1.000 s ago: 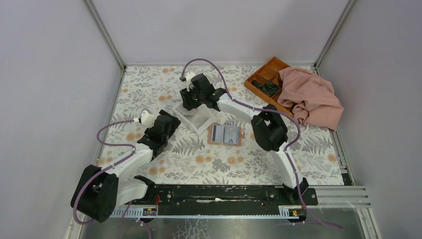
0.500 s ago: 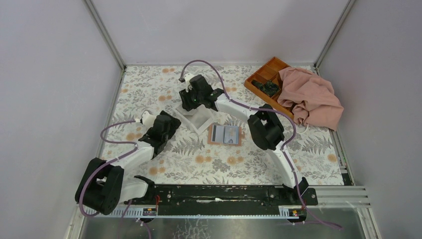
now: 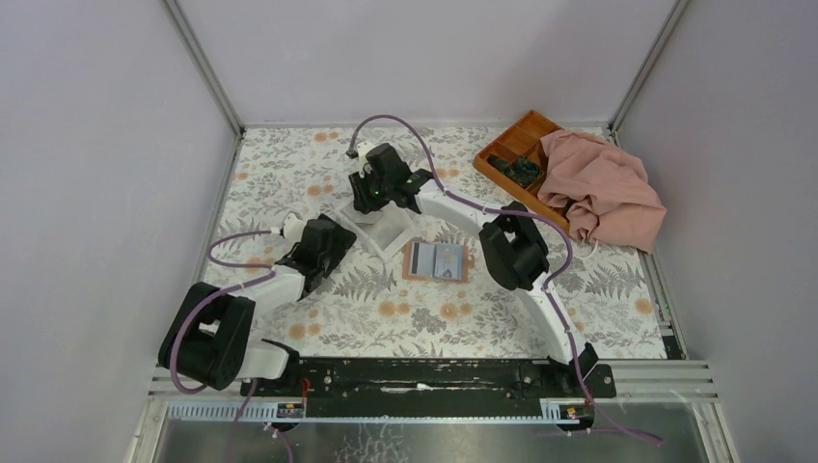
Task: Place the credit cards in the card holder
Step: Pick up the credit card from the storage box.
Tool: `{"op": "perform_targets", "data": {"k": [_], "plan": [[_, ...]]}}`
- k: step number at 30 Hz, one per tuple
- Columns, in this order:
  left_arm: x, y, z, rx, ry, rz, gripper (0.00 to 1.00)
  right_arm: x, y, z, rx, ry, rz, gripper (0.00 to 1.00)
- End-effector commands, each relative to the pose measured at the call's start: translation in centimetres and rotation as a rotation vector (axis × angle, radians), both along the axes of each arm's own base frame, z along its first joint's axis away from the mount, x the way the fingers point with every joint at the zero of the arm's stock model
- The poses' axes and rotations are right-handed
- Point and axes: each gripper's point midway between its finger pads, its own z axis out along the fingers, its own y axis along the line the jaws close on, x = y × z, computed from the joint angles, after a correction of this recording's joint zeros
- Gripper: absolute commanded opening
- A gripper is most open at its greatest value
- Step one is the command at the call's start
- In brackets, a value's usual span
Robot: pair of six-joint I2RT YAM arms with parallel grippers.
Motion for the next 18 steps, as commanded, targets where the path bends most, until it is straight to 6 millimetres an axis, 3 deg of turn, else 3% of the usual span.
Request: {"op": "perform_targets", "data": {"k": [1, 5, 18], "plan": [[1.6, -0.9, 1.7, -0.052, -0.071, -0.019, 0.90, -0.2, 0.4, 0.5, 0.019, 0.027, 0.008, 0.36], [1.7, -1.0, 2.0, -0.061, -0.074, -0.024, 0.90, -0.5, 0.5, 1.2, 0.038, 0.031, 0.012, 0.30], [1.9, -1.2, 2.3, -0.067, -0.081, -0.028, 0.90, -0.7, 0.2, 4.4, 0.075, 0.000, 0.001, 0.26]]}}
